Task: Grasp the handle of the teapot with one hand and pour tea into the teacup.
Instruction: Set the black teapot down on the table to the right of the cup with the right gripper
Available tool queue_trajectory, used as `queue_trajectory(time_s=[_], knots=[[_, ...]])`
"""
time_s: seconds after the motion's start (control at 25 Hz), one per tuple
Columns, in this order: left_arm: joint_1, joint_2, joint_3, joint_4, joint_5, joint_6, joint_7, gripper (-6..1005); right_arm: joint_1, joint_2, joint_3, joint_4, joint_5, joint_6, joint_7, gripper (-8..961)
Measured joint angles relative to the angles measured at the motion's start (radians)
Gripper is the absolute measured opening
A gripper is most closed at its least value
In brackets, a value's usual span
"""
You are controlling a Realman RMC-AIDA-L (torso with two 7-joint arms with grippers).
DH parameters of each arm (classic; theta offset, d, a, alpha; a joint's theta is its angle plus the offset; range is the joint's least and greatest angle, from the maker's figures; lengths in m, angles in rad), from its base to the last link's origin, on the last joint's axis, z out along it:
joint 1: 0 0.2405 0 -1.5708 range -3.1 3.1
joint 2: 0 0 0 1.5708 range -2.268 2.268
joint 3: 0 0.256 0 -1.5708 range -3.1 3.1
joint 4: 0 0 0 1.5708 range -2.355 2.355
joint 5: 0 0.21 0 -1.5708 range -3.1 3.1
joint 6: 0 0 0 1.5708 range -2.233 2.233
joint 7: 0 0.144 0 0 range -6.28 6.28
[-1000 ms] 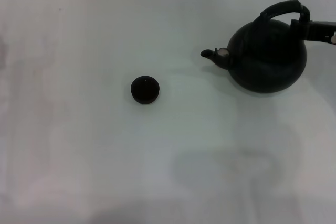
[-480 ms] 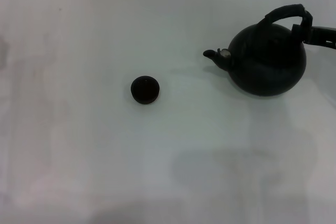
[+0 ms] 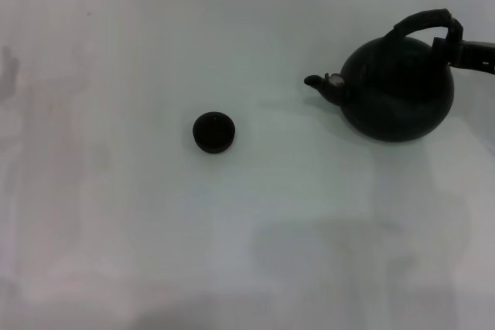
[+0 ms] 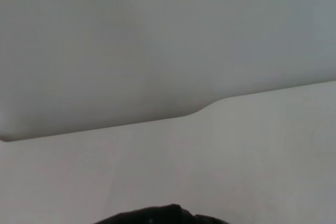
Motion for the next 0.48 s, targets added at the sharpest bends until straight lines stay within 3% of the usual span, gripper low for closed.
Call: queue_trajectory(time_s=[0.28, 0.48], knots=[[-0.004, 0.001, 0.0, 0.0, 0.004, 0.001, 0.0, 887, 0.005, 0.001, -0.004, 0.011, 0.013, -0.009, -0.045, 295], [-0.004, 0.002, 0.0, 0.001, 0.003, 0.002, 0.0, 887, 0.005, 0.0, -0.007, 0.01, 0.033, -0.013, -0.057, 360]])
